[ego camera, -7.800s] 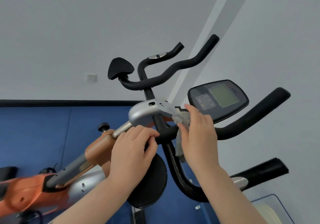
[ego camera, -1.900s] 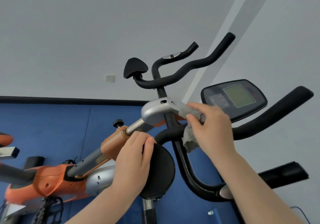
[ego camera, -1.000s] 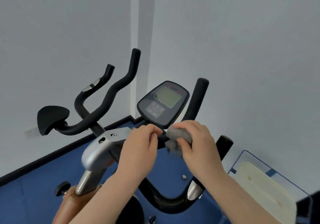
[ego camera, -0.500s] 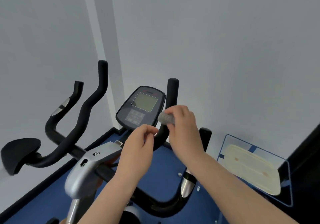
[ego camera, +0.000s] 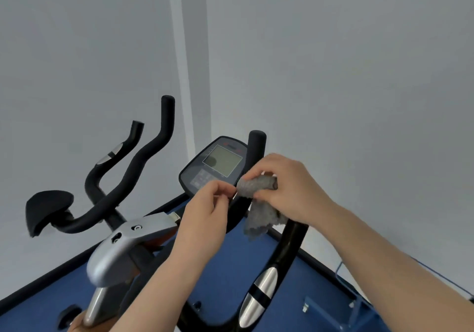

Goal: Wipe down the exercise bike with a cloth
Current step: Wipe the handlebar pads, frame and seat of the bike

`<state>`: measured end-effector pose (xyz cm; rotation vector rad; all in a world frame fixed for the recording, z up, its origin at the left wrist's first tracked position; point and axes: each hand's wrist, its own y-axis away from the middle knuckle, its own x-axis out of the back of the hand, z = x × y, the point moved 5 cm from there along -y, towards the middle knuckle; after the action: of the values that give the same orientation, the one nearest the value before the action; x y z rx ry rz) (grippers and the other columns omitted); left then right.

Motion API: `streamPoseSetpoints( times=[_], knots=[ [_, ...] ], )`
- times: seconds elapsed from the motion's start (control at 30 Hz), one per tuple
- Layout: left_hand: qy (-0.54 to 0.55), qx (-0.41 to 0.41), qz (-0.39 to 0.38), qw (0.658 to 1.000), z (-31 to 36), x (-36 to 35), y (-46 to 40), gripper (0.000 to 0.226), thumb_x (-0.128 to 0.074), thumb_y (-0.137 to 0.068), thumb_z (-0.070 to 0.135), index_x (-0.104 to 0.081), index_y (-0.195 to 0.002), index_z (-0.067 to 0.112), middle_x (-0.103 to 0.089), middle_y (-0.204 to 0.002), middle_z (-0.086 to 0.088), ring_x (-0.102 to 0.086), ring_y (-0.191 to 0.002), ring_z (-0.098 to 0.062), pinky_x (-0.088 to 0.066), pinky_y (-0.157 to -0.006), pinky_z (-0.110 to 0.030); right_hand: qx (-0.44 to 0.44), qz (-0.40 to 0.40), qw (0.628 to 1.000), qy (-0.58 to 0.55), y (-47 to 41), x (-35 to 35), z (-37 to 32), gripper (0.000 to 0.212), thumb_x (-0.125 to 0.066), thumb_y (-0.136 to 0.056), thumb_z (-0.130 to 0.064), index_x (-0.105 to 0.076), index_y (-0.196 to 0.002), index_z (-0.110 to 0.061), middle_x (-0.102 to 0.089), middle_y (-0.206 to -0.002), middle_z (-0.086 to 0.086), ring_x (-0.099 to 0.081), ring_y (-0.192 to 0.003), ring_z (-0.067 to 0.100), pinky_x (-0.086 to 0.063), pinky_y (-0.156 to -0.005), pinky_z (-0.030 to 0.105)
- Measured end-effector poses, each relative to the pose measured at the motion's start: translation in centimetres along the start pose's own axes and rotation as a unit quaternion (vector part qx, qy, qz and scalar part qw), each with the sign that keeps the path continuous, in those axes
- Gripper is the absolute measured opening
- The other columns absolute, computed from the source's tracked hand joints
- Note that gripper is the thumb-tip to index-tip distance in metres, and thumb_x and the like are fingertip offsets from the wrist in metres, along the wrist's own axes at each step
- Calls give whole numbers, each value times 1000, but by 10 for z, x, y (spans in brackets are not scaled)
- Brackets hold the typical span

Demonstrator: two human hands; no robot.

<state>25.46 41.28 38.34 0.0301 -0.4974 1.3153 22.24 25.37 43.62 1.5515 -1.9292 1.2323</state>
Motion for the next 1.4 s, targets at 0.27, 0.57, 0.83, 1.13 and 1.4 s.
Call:
streamPoseSetpoints(
  times=[0.27, 0.57, 0.83, 1.13, 1.4],
  knots=[
    [7, 22, 69, 997, 11, -20, -2, 30, -43, -98, 14, -60, -95, 38, -61, -89, 30, -56, -78, 11, -40, -64, -4, 78, 116, 945, -294, -14, 24, 42, 42, -73, -74, 11, -63, -94, -25, -56, -103, -12, -58, -102, 10, -50, -64, 19],
    [12, -2, 161, 987, 17, -41, -24, 21, -47, -101, 24, -60, -98, 41, -63, -93, 26, -59, -89, 7, -41, -70, -4, 132, 134, 913, -361, -37, 29, 49, 34, -71, -79, -8, -63, -103, -32, -57, -107, -11, -60, -105, 20, -57, -71, 34],
    [13, 12, 64, 998, 0, -41, -28, 23, -49, -102, 28, -65, -106, 45, -71, -104, 10, -66, -101, -11, -52, -92, -32, 209, 108, 937, -260, -34, 35, 46, 33, -65, -83, -3, -69, -111, -20, -54, -111, -10, -57, -104, 6, -45, -86, 15],
    [34, 5, 72, 997, -1, -44, -22, 27, -51, -101, 20, -67, -113, 38, -72, -107, 11, -66, -103, -12, -53, -91, -27, 179, 36, 954, -237, -41, 46, 51, 34, -67, -85, -4, -69, -106, -31, -61, -107, -19, -59, -105, 3, -42, -87, 11],
    [1, -16, 108, 994, 0, -46, -19, 28, -50, -101, 22, -63, -112, 44, -71, -106, 21, -64, -104, 2, -45, -84, -8, 148, 120, 916, -353, -18, -9, 71, 31, -72, -79, -2, -59, -101, -19, -56, -107, -6, -58, -105, 16, -47, -87, 25]
  ],
)
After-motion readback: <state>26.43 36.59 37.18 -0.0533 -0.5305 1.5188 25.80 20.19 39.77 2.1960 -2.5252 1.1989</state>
